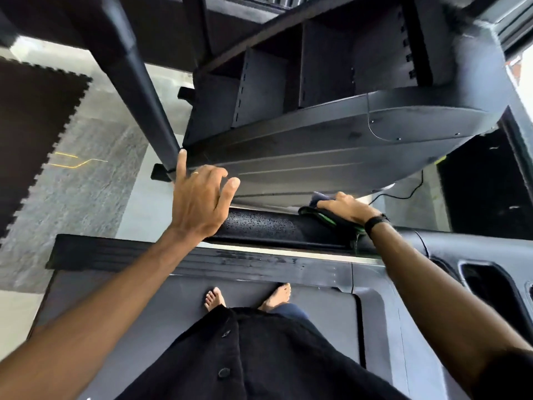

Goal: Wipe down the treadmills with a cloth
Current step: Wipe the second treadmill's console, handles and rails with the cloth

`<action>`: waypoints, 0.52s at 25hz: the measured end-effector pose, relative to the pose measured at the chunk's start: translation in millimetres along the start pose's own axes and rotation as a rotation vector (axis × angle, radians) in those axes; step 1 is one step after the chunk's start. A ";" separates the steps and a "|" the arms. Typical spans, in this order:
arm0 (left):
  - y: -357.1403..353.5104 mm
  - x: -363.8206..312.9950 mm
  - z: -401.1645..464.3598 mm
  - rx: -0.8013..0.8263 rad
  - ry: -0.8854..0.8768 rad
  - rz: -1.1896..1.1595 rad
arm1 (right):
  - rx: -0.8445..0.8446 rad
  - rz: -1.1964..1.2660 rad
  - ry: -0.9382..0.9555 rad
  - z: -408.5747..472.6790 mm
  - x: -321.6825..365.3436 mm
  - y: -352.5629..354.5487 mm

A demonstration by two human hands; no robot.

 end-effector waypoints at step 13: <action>5.8 4.4 -0.2 -0.048 0.024 0.036 | -0.219 -0.082 0.341 -50.3 127.9 -46.1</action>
Point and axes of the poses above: each hand's wrist, its own z-axis towards the middle knuckle, its own y-axis out of the back of the hand, x = y × z, the point moved 9 cm from there along z, towards the middle knuckle, and after that the axes turned 8 degrees about x, right-handed, at the moved point
